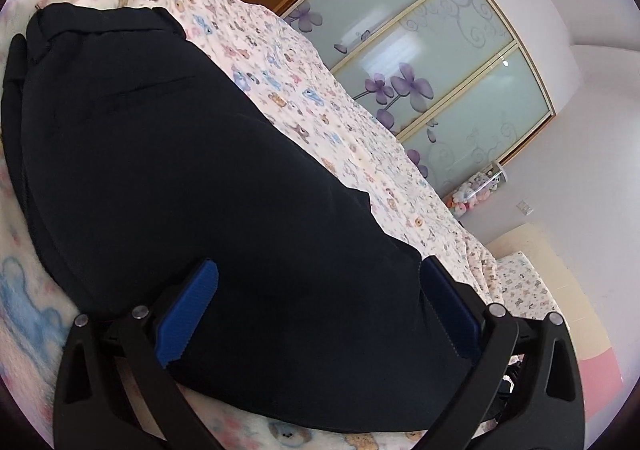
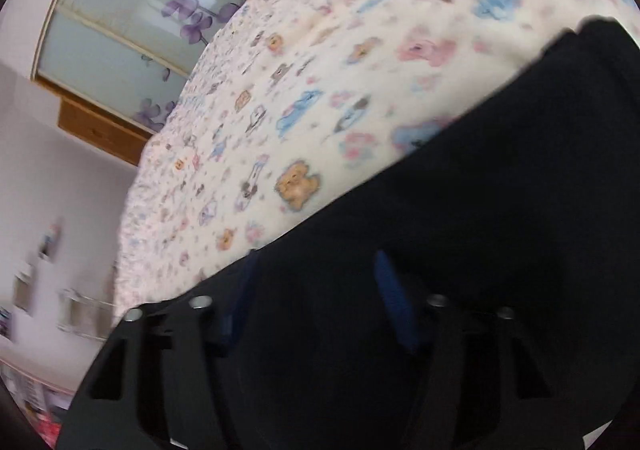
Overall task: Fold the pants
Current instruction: 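Grasp the stacked leg hems with the right tool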
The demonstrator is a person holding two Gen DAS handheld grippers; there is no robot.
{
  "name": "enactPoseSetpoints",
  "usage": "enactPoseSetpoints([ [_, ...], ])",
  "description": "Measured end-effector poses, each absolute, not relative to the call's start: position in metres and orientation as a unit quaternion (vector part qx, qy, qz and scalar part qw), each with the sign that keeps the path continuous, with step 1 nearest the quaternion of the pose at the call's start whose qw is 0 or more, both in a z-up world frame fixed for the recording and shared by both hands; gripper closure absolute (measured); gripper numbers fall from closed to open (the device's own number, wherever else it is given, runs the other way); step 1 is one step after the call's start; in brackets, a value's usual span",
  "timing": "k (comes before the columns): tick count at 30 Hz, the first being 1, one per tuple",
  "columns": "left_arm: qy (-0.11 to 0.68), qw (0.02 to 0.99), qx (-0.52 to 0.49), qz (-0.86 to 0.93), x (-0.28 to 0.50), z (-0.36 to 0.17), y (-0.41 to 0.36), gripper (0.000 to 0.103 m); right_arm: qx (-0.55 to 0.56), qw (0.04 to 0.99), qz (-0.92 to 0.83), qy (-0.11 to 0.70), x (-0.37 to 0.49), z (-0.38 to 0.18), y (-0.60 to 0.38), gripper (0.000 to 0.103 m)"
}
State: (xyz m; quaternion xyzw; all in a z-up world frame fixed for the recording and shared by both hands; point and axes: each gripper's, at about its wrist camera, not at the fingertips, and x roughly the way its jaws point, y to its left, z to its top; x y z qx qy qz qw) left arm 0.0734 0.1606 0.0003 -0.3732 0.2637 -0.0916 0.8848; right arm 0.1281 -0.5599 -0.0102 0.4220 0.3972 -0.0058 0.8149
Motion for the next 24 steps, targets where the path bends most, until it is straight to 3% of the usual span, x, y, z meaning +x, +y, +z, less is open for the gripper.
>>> enactPoseSetpoints([
  [5,0.263,0.886,-0.37,-0.094,0.072,0.001,0.159,0.002,0.393,0.865,-0.025,0.311,0.052,0.045,-0.579,0.024],
  [10,0.258,0.882,-0.379,-0.103,0.072,0.0,0.161,0.002,0.433,0.849,-0.121,0.278,-0.026,0.058,-0.629,0.022],
  [15,0.257,0.884,-0.377,-0.105,0.073,0.0,0.159,0.002,0.474,0.812,-0.164,0.297,-0.053,0.03,-0.648,0.041],
  [19,0.255,0.884,-0.376,-0.106,0.074,0.0,0.16,0.002,0.442,0.819,-0.179,0.32,-0.037,0.017,-0.64,0.048],
  [23,0.254,0.885,-0.374,-0.106,0.075,0.0,0.16,0.002,0.377,0.834,-0.209,0.345,-0.021,0.021,-0.635,0.091],
  [24,0.254,0.886,-0.374,-0.105,0.075,-0.001,0.16,0.002,0.358,0.844,-0.21,0.339,-0.018,0.025,-0.632,0.096],
])
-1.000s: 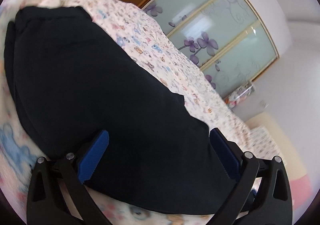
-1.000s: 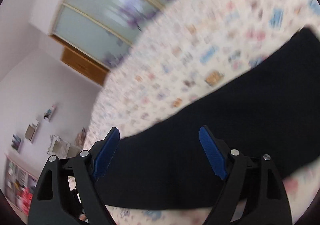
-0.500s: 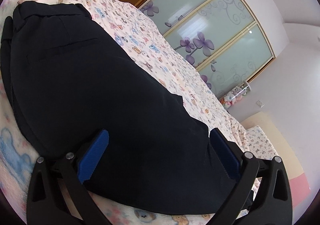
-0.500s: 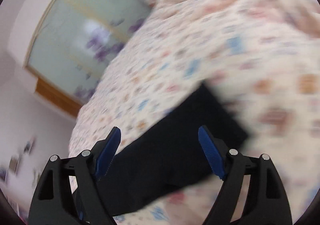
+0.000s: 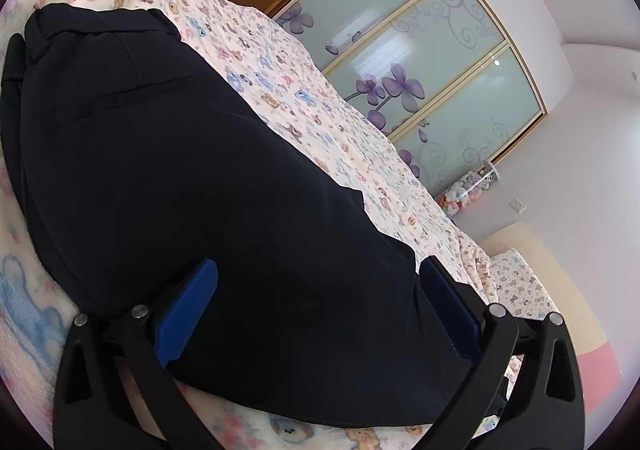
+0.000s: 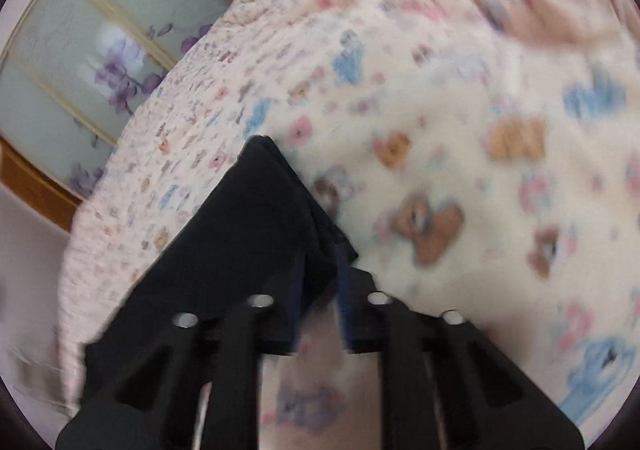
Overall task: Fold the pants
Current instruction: 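Grasp the stacked leg hems with the right tool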
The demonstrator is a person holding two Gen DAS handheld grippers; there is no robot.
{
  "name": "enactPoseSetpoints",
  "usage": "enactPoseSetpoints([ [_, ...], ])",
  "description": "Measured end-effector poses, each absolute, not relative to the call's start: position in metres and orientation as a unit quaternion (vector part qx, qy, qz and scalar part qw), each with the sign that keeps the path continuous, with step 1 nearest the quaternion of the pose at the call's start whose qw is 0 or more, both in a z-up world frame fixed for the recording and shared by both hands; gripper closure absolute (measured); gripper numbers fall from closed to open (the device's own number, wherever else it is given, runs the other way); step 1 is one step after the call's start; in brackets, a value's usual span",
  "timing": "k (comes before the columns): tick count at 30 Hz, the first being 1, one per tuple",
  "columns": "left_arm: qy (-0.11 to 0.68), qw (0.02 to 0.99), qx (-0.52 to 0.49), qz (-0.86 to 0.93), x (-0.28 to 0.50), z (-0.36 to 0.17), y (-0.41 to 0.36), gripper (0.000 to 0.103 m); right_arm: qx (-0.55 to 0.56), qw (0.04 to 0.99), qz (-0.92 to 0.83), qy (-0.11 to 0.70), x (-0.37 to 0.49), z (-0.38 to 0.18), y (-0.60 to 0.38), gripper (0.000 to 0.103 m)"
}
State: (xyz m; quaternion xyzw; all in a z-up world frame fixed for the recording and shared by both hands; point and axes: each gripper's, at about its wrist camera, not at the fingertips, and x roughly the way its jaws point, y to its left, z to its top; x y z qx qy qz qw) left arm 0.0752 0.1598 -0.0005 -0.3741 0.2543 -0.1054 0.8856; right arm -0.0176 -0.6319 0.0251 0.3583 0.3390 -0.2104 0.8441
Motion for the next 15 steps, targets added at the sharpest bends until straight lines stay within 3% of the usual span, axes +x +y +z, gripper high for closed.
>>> enactPoseSetpoints([
  [4,0.255,0.887,-0.37,-0.103,0.075,0.0,0.159,0.002,0.304,0.895,-0.208,0.252,-0.02,0.064,-0.623,0.096],
  [7,0.255,0.887,-0.37,-0.103,0.075,0.0,0.16,0.002,0.284,0.875,-0.218,0.326,0.004,0.039,-0.631,0.096],
  [9,0.255,0.887,-0.371,-0.104,0.075,0.0,0.159,0.002,0.319,0.844,-0.214,0.373,0.002,0.012,-0.639,0.093],
  [15,0.255,0.887,-0.37,-0.104,0.075,0.0,0.16,0.002,0.449,0.815,-0.195,0.311,-0.045,0.016,-0.662,0.087],
])
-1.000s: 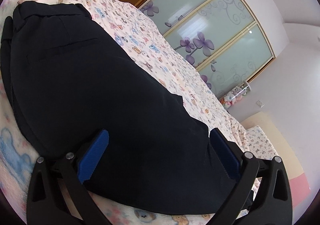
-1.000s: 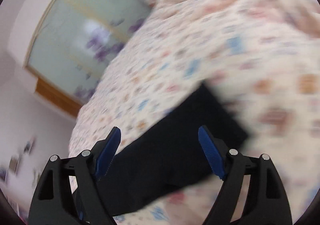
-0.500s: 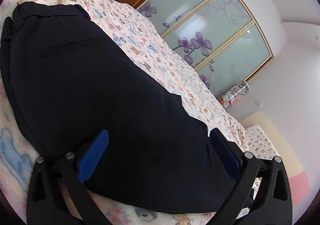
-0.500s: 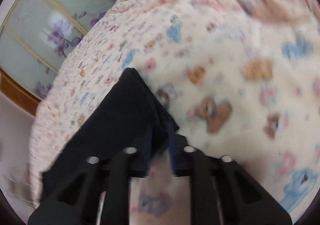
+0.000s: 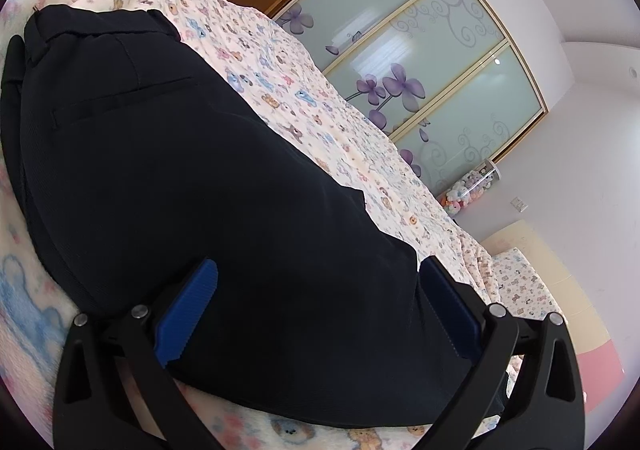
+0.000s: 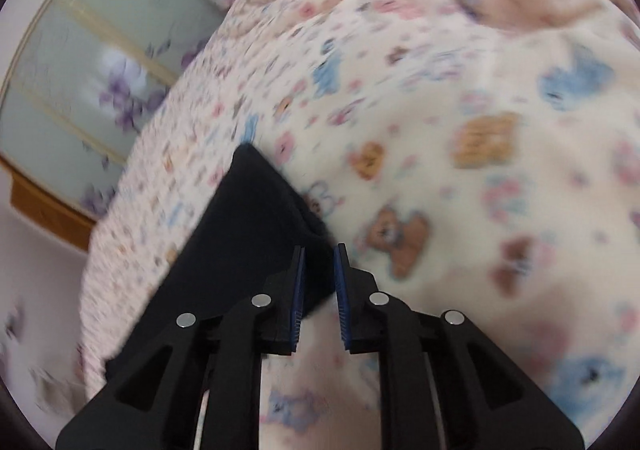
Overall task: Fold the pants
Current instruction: 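Grasp the stacked leg hems with the right tool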
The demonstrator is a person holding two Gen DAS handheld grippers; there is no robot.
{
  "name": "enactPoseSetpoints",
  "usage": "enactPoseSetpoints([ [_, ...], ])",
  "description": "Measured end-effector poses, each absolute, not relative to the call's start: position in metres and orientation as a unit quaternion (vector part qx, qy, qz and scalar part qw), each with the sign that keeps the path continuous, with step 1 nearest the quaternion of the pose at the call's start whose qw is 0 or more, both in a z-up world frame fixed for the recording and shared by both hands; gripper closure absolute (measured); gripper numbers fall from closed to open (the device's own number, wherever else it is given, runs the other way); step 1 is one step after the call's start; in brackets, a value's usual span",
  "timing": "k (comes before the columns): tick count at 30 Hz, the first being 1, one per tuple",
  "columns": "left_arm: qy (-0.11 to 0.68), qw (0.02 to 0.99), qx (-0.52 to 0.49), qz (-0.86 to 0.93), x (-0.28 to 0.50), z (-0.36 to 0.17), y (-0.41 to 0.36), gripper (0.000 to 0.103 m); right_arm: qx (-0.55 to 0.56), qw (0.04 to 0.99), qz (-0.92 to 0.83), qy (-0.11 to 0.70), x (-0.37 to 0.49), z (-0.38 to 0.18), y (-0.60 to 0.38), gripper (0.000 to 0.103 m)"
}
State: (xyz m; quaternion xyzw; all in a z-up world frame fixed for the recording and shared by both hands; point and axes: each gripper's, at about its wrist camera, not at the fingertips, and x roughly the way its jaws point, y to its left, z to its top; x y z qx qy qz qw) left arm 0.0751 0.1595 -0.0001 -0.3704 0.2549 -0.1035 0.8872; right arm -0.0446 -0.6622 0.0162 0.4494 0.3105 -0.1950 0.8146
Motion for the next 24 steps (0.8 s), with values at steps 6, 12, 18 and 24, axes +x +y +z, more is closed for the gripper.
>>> enactPoseSetpoints([
  [6,0.254,0.887,-0.371,-0.105,0.075,0.0,0.16,0.002,0.521,0.765,-0.17,0.339,-0.042,-0.005,-0.667,0.086],
  [12,0.254,0.887,-0.37,-0.105,0.077,0.0,0.16,0.002,0.536,0.75,-0.191,0.336,-0.045,-0.004,-0.661,0.086],
  [18,0.254,0.887,-0.37,-0.106,0.077,0.0,0.16,0.002,0.5,0.776,-0.234,0.305,-0.041,0.012,-0.67,0.044],
  [24,0.254,0.887,-0.37,-0.105,0.077,0.0,0.16,0.002,0.481,0.792,-0.22,0.307,-0.023,0.012,-0.665,0.061],
])
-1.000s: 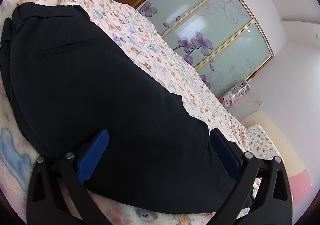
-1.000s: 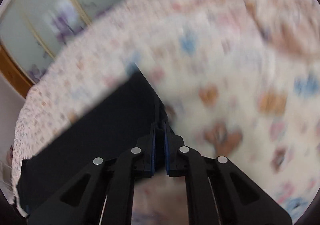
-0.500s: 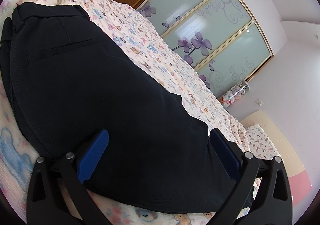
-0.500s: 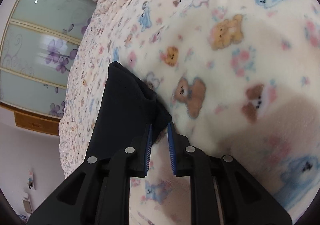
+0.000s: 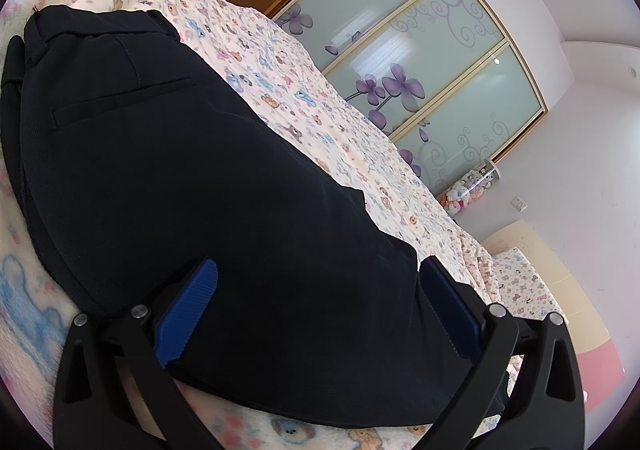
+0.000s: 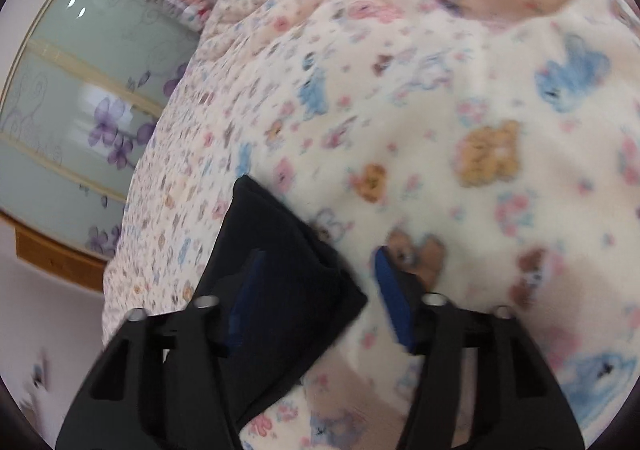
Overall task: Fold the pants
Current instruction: 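Grasp the stacked leg hems with the right tool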
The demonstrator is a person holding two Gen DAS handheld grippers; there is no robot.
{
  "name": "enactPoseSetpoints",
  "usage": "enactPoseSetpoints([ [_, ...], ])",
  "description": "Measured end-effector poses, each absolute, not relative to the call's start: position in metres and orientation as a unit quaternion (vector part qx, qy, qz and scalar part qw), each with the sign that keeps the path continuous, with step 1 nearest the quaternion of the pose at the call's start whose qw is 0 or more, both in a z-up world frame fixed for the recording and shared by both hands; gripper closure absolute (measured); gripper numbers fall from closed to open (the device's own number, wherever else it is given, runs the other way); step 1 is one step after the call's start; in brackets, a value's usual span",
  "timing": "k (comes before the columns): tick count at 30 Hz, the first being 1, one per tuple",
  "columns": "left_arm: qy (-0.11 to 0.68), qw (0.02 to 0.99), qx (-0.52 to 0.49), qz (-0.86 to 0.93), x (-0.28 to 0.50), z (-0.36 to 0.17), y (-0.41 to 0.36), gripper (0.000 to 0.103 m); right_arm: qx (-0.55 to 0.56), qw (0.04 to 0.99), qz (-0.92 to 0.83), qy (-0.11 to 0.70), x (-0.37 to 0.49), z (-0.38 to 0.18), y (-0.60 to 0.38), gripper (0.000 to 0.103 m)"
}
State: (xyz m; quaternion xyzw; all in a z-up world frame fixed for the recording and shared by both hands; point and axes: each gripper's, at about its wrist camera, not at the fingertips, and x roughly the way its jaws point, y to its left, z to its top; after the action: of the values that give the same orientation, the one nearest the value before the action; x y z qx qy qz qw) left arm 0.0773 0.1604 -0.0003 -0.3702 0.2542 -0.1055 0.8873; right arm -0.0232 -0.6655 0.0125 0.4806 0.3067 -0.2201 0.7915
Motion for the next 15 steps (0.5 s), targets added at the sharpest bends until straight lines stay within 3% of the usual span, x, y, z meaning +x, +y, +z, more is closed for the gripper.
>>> enactPoseSetpoints([
  [1,0.254,0.887,-0.37,-0.106,0.077,0.0,0.161,0.002,0.477,0.788,-0.22,0.32,-0.018,0.009,-0.664,0.062],
  [2,0.254,0.887,-0.37,-0.106,0.077,0.0,0.161,0.002,0.478,0.784,-0.222,0.328,-0.016,0.006,-0.664,0.07],
  [3,0.254,0.887,-0.37,-0.106,0.077,0.0,0.161,0.002,0.477,0.782,-0.224,0.334,-0.015,0.002,-0.664,0.084],
  [4,0.254,0.887,-0.371,-0.106,0.077,0.0,0.161,0.002,0.472,0.781,-0.231,0.336,-0.015,0.0,-0.664,0.092],
  [11,0.254,0.887,-0.372,-0.107,0.077,-0.001,0.161,0.002,0.463,0.82,-0.211,0.263,-0.038,0.022,-0.647,0.096],
  [15,0.254,0.887,-0.371,-0.107,0.077,-0.001,0.161,0.002,0.454,0.798,-0.231,0.322,-0.03,-0.005,-0.654,0.094],
])
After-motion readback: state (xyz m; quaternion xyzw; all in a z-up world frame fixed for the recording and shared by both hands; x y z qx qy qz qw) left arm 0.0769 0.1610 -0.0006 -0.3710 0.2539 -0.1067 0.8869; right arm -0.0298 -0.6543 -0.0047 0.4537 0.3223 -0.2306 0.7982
